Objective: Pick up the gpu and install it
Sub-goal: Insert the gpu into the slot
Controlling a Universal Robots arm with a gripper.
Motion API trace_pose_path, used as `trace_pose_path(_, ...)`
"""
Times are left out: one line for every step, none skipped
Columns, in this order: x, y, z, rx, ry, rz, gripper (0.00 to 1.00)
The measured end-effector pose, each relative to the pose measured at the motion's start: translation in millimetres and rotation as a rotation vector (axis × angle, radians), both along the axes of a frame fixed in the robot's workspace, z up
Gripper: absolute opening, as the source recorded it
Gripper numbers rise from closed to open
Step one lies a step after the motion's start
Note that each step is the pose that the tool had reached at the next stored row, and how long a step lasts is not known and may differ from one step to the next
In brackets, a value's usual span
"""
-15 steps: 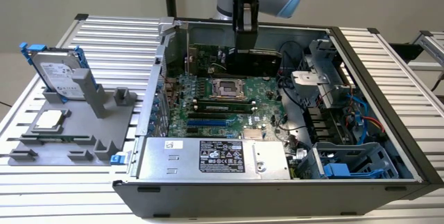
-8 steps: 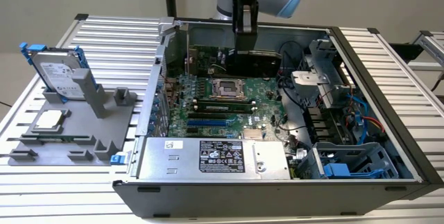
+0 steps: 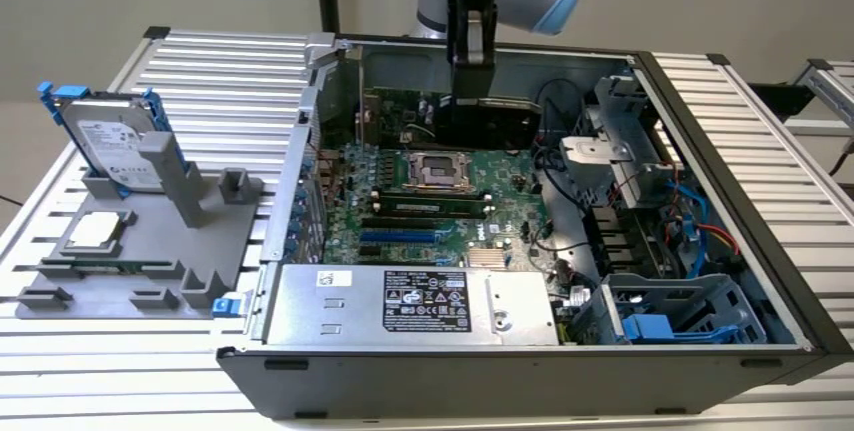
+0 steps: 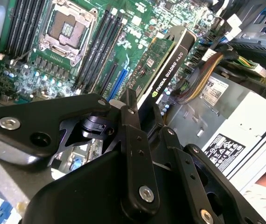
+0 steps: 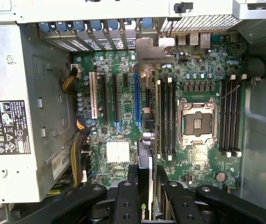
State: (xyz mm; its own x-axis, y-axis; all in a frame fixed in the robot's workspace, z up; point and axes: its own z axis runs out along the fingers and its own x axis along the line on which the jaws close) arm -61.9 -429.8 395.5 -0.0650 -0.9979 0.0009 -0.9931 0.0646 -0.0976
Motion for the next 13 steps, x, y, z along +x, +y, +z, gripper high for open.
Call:
trace_pose_path(0.0, 0.0, -0.2, 0.0, -0.0001, 0.0, 0.0)
trace_pose_path(0.0, 0.0, -0.5, 0.0001, -0.0001, 0.0, 0.0)
trace_pose_path(0.0, 0.0, -0.7, 0.0, 0.0, 0.0, 0.0)
trace_pose_path(0.0, 0.0, -1.0, 0.0, 0.0, 0.0, 0.0)
trace_pose_path(0.0, 0.0, -1.3, 0.0, 0.0, 0.0, 0.0)
trace_pose_path(0.0, 0.0, -1.7, 0.0, 0.0, 0.0, 0.0)
trace_pose_path(0.0, 0.0, -2.0, -0.0001, 0.0, 0.0, 0.0)
trace_pose_path(0.0, 0.0, -2.4, 0.0, 0.0, 0.0, 0.0)
trace_pose_path(0.0, 0.0, -2.8, 0.0, 0.0, 0.0, 0.0)
trace_pose_path(0.0, 0.0, -3.1, -0.0001, 0.0, 0.0, 0.0)
trace_pose_path(0.0, 0.0, -3.5, -0.0001, 0.0001, 0.0, 0.0)
trace_pose_path(0.0, 0.0, -3.9, -0.0001, 0.0, 0.0, 0.0)
trace_pose_path(0.0, 0.0, -4.3, 0.0, 0.0, 0.0, 0.0)
